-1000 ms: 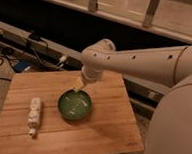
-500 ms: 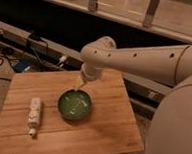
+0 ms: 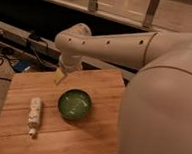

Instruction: Place the bottle in the ceramic bowl

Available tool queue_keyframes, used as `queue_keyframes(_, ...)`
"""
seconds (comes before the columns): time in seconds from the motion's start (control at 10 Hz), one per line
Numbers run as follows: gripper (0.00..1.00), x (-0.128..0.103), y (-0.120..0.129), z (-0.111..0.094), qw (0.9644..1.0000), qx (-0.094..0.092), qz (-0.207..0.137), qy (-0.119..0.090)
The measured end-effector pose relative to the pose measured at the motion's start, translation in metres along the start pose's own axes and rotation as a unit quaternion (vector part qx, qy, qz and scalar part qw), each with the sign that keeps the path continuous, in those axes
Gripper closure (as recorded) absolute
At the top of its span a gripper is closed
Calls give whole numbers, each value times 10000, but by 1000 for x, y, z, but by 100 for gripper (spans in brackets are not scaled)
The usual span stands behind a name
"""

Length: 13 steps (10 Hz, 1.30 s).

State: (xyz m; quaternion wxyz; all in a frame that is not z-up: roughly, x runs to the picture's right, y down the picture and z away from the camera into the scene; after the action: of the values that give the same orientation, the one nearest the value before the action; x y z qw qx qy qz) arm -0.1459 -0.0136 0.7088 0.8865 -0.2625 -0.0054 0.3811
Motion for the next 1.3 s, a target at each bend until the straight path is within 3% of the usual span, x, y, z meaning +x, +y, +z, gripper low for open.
queue_keyframes(0.7,20,-2,1,1,10000,-29,-10,9)
queue_keyframes(1.0,20,-13,26,10,9975,-140,-692,68)
queue_keyframes(1.3,20,-26,95,16,9861,-232,-1633,171)
